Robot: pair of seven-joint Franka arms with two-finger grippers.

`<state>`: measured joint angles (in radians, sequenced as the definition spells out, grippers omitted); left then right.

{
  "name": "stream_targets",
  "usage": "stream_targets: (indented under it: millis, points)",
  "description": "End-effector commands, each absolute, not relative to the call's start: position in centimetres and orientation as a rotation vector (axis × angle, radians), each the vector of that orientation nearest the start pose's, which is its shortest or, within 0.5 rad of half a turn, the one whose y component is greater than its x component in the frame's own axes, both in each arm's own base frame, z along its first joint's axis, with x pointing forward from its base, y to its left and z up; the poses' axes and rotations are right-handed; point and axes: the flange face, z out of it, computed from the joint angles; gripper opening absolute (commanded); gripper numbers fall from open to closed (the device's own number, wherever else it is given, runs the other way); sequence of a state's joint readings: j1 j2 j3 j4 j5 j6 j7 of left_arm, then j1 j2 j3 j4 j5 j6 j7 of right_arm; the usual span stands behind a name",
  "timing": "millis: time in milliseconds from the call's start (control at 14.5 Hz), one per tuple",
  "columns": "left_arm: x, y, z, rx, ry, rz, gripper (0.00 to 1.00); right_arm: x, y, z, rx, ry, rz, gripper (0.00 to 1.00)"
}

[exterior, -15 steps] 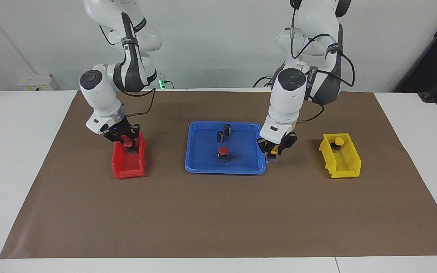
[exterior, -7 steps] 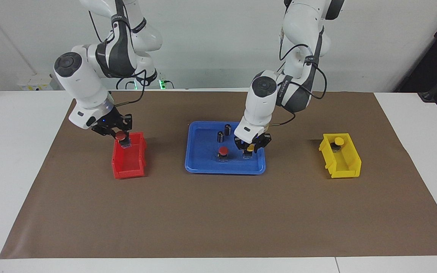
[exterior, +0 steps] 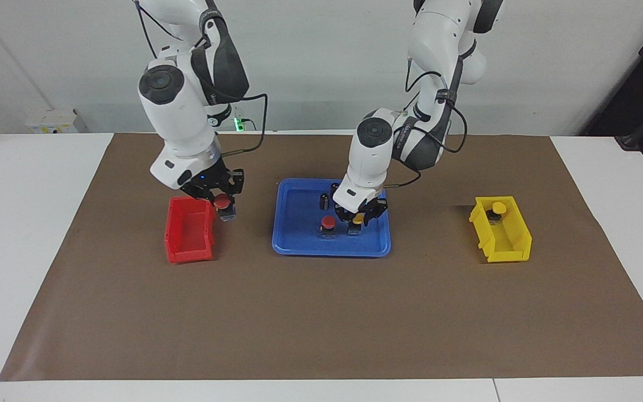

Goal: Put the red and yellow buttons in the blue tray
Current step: 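Place the yellow button in the tray while the right gripper grasps red, then place the red button in the tray while the left gripper returns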

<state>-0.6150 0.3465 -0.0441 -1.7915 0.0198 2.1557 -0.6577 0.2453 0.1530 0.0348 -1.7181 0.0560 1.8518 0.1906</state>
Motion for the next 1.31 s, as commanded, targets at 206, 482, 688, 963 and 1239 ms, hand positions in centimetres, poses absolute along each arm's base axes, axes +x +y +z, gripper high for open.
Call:
stream_targets:
  millis: [206, 482, 688, 963, 1239]
  points:
    - [51.3, -36.3, 40.7, -3.150, -0.056, -0.016, 1.00, 56.9, 23.1, 45.7, -3.051, 0.008, -0.067, 0.27]
    - [55.7, -22.6, 46.4, -3.123, 0.090, 0.062, 1.00, 55.8, 26.2, 43.2, -3.042, 0.025, -0.086, 0.27]
    - [58.6, -11.0, 47.5, -3.128, 0.168, 0.074, 1.00, 55.4, 29.7, 39.7, -3.043, 0.015, -0.084, 0.27]
    - [58.9, -1.2, 46.4, -3.135, 0.178, 0.063, 1.00, 55.2, 29.8, 37.4, -3.072, 0.001, -0.043, 0.27]
    - [53.7, 2.2, 41.6, -3.134, 0.163, 0.013, 0.88, 54.4, 30.2, 35.8, -3.079, 0.011, -0.026, 0.35]
